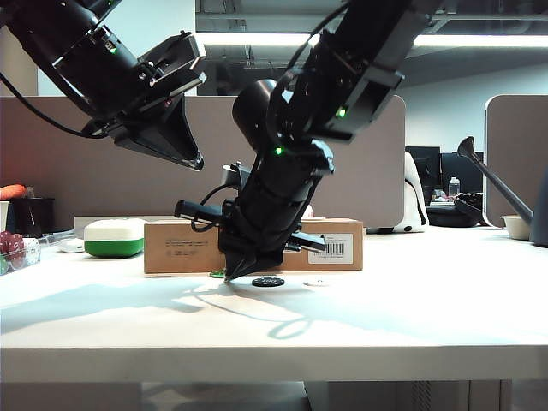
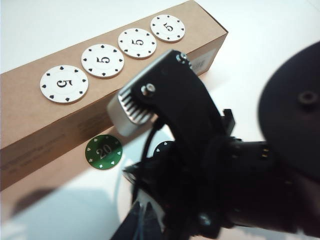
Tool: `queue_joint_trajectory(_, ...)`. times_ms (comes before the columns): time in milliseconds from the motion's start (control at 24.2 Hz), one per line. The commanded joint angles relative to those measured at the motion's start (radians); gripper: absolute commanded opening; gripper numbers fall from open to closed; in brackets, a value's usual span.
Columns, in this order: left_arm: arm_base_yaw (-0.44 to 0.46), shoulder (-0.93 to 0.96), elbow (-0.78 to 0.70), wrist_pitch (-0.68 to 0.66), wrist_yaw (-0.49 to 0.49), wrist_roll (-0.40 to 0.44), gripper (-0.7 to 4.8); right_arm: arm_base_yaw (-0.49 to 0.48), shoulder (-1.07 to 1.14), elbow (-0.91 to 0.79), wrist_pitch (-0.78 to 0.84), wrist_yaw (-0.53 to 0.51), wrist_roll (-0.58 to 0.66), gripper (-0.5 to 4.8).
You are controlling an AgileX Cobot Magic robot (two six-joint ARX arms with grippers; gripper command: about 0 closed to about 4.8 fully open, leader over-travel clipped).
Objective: Push the chip, whose value equals the sum of all the chip values on the rectangular box, forward next to the box.
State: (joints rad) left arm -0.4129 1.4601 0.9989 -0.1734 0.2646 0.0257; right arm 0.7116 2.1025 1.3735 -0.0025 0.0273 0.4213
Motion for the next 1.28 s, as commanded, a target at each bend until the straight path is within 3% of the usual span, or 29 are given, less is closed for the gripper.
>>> queue_joint_trajectory(41,-0.002,-0.005,0.003,0.011,0.002,0.001,-0.05,0.002,-0.038,0.002,-0.017,0.042,0.0,-0.05)
queue_joint_trajectory(454,-0.002,-0.005,0.003,0.011,0.002,0.001,-0.05,-0.008,-0.163,0.002,-0.119,0.097,-0.036,-0.05)
queue_joint_trajectory(867,-0.002,-0.005,0.003,0.011,0.012,0.001,-0.05,-0.004,-0.342,-0.004,-0.396,0.182,-0.064,-0.05)
queue_joint_trajectory(991,-0.002,-0.005,0.003,0.011,0.058,0.001,-0.05,-0.003,-0.38,-0.004,-0.459,0.215,-0.066,-0.05)
queue_joint_trajectory(1280,-0.002,-0.005,0.003,0.011,0.069,0.001,-0.05,-0.005,-0.48,-0.004,-0.506,0.244,-0.09,-0.05)
